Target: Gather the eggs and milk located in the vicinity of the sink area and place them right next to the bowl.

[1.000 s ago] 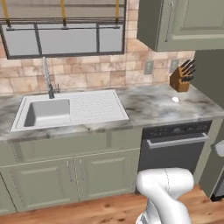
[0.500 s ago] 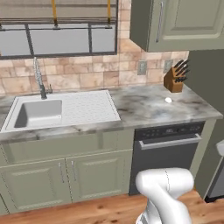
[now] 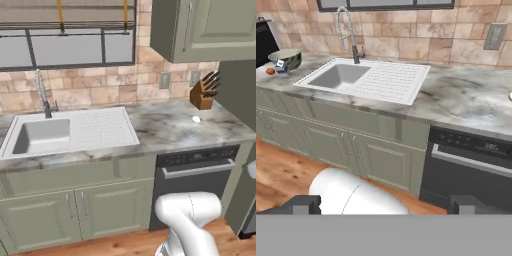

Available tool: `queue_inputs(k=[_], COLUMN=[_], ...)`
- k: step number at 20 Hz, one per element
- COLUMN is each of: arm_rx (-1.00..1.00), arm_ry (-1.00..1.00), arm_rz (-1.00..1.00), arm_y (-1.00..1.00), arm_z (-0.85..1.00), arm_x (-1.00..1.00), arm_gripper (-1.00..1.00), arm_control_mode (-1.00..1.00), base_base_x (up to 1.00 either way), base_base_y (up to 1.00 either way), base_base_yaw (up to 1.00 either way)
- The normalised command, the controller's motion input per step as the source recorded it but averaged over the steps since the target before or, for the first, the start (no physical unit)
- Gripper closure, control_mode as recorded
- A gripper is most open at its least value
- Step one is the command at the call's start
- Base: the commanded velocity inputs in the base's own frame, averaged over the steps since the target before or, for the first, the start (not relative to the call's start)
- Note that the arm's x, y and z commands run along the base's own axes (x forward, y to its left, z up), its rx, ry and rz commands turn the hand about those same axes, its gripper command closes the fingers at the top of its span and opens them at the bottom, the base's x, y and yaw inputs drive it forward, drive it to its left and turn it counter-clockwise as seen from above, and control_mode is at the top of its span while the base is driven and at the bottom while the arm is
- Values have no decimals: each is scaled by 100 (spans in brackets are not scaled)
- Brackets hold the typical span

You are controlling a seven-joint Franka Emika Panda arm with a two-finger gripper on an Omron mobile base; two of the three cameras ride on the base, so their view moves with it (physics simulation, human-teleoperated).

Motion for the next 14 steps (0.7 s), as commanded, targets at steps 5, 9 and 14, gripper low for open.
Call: queue_inputs(k=[5,9,14], arm_rx=[0,0,0], arm_ry=[0,0,0], arm_rz=[0,0,0], arm_y=[0,0,0], arm_z=[0,0,0], arm_x=[0,0,0], arm_gripper=[-100,-100,-100], arm_control_mode=[100,100,100], base_base_x=[82,64,56], base_base_y=[0,0,-1], base_base_yaw=[-3,-2,0])
